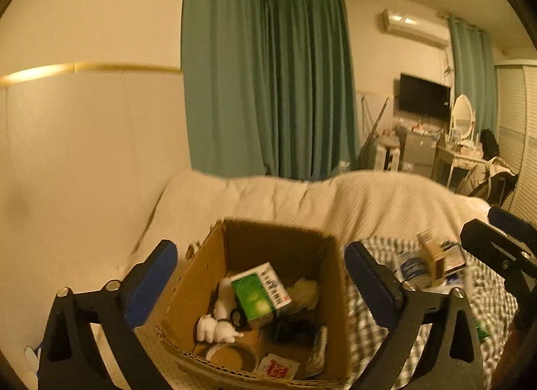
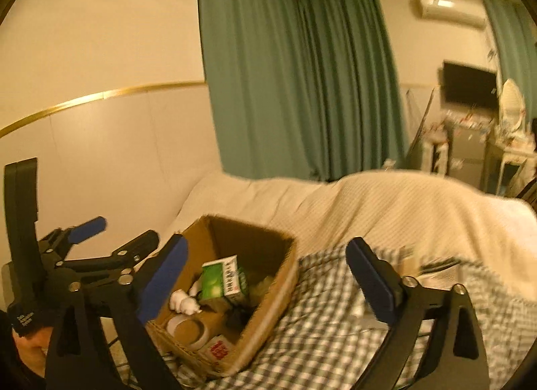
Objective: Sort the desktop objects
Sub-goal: 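Move both tools back over the pile of items on the bed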
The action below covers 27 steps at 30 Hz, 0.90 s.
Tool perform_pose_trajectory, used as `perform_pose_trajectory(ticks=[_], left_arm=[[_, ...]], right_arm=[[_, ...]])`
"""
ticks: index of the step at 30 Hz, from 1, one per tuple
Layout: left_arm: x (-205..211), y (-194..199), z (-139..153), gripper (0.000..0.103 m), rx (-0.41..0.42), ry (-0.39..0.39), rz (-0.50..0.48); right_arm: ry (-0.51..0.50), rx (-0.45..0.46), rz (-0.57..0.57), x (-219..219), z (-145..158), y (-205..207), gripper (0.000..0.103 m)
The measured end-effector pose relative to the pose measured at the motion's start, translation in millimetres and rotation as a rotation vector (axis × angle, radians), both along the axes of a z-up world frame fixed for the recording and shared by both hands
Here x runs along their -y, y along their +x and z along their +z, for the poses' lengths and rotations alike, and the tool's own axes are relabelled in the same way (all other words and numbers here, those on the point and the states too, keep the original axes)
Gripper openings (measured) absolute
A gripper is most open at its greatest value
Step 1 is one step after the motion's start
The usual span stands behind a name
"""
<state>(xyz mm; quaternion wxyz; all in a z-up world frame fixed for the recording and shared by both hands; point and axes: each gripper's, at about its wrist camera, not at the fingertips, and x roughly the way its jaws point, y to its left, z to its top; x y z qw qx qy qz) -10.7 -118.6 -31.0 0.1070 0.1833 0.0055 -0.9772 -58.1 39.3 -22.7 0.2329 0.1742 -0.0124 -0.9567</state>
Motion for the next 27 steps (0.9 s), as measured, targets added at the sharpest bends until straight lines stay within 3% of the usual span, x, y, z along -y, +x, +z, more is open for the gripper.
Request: perform_pose_trajectory(ticks=[7, 14, 27], left_arm=[[-36.0, 29.6, 25.2, 0.103, -0.083, -0.015, -0.064], [-62.8, 42.5, 33.8, 0.103, -0.15, 0.034, -0.089], [-114.1, 25.5, 43.4, 0.103, -0.122, 0.067, -0.171]], right_arm=[[0.022, -0.123, -0.106, -38.4, 34.5, 35.7, 0.103], [-0.015, -0.148, -0.202, -88.6, 45.6, 55.9, 0.103], [0.009, -0.167, -0.303, -146.5, 47.6, 72.1, 0.103]])
